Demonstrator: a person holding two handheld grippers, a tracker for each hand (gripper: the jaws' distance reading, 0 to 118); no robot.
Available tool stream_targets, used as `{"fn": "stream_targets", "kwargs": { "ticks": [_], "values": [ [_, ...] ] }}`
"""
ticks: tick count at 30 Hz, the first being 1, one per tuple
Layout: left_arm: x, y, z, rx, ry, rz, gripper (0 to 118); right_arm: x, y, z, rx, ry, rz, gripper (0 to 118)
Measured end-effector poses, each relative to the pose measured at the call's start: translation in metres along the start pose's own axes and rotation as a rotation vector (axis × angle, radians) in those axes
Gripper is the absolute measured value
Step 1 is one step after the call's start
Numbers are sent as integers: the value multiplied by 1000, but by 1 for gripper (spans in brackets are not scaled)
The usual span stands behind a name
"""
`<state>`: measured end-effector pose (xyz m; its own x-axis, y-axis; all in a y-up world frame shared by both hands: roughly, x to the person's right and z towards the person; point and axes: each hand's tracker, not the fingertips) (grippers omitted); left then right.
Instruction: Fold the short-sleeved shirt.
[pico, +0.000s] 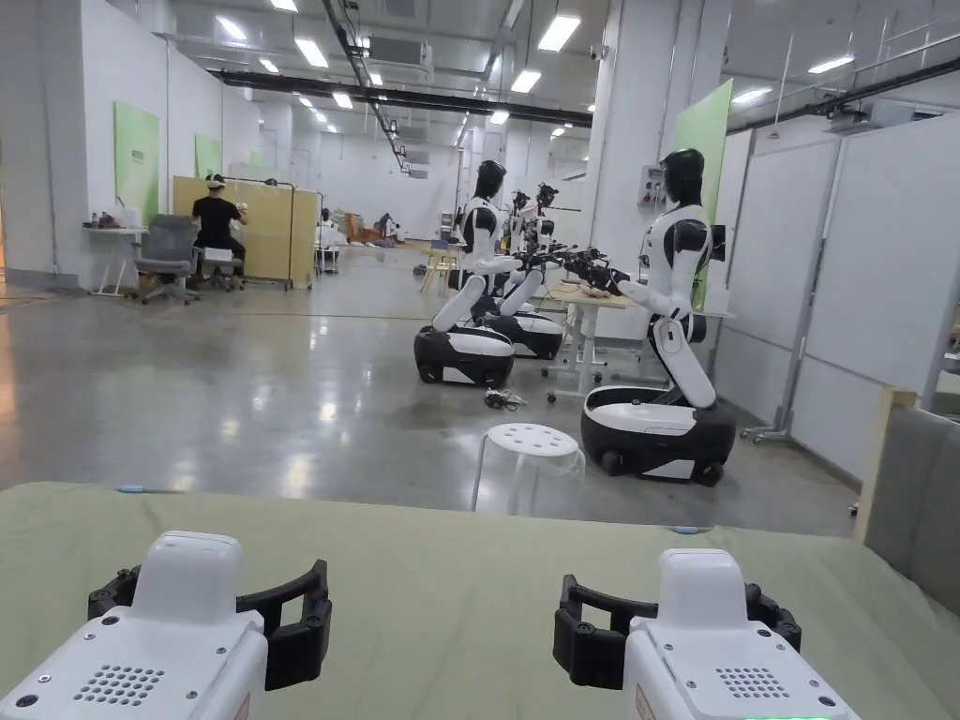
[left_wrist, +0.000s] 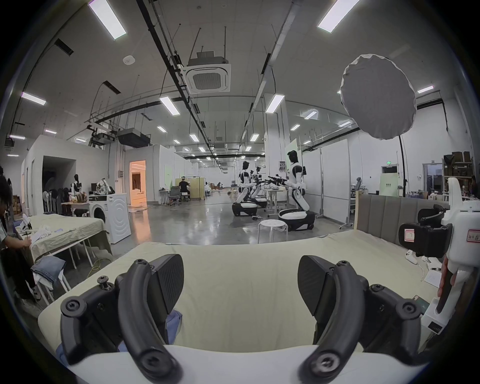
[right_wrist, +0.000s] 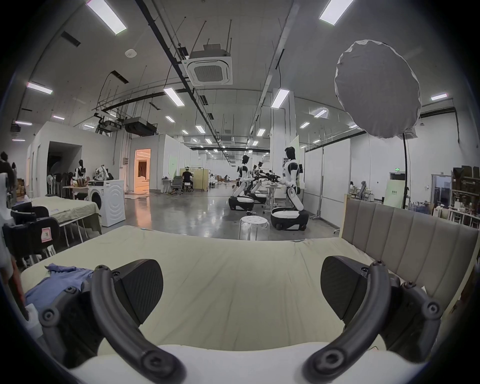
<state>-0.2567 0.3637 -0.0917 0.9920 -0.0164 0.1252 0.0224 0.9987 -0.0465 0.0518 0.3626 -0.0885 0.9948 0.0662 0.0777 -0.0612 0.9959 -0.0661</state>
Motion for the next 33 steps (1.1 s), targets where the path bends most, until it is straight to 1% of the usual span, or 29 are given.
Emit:
{"fn": "stream_targets", "kwargs": {
  "ticks": [3,6,7,8,9,10,11,12,13,14,17,19,22,23,25,27,28,30,31,33],
  "values": [
    [-2,-1,0,3,10,9,90,1,-1,1,-4,4,-22,118],
    [-2,0,0,0,11,9,89,1,1,3,10,4,-24,118],
    [-2,-1,2,2,9,12,83,1,2,3,7,14,-20,112],
    [-3,-1,3,7,-12,27,64,2,4,4,-5,41,-21,92],
    [-4,-1,5,10,-52,48,22,2,5,6,0,50,-27,48],
    [-3,-2,5,17,-43,52,4,1,5,6,2,38,-21,1],
    [0,-2,4,23,-1,51,4,-1,5,5,-10,-28,23,0],
    [7,-5,6,36,7,36,4,-4,9,7,20,-23,44,0],
    [5,-5,4,34,-11,41,4,-2,11,9,8,-2,24,0],
    [6,-5,3,24,-22,51,4,-1,11,8,-15,45,4,0],
    [11,-8,2,20,11,24,4,-3,13,11,-6,-5,28,0],
    [8,-10,1,10,2,39,4,0,8,9,-15,14,16,0],
    [0,-10,5,8,33,38,4,-7,7,8,-19,14,29,0],
    [-4,-10,8,6,45,36,4,-13,6,7,-17,34,28,0],
    [-22,-10,18,8,86,34,4,-36,10,7,-19,93,27,0],
    [-40,-11,31,5,142,34,4,-62,4,2,-15,168,37,0],
    [-53,-12,40,-1,184,34,4,-82,4,3,-15,220,40,0],
    [-81,-14,55,-16,240,40,4,-111,-2,2,-32,345,22,0],
    [-96,-18,66,-32,284,38,4,-129,-6,3,-41,404,-1,0],
    [-123,-24,80,-63,350,32,4,-154,-9,7,-59,456,-36,0]
  ]
}}
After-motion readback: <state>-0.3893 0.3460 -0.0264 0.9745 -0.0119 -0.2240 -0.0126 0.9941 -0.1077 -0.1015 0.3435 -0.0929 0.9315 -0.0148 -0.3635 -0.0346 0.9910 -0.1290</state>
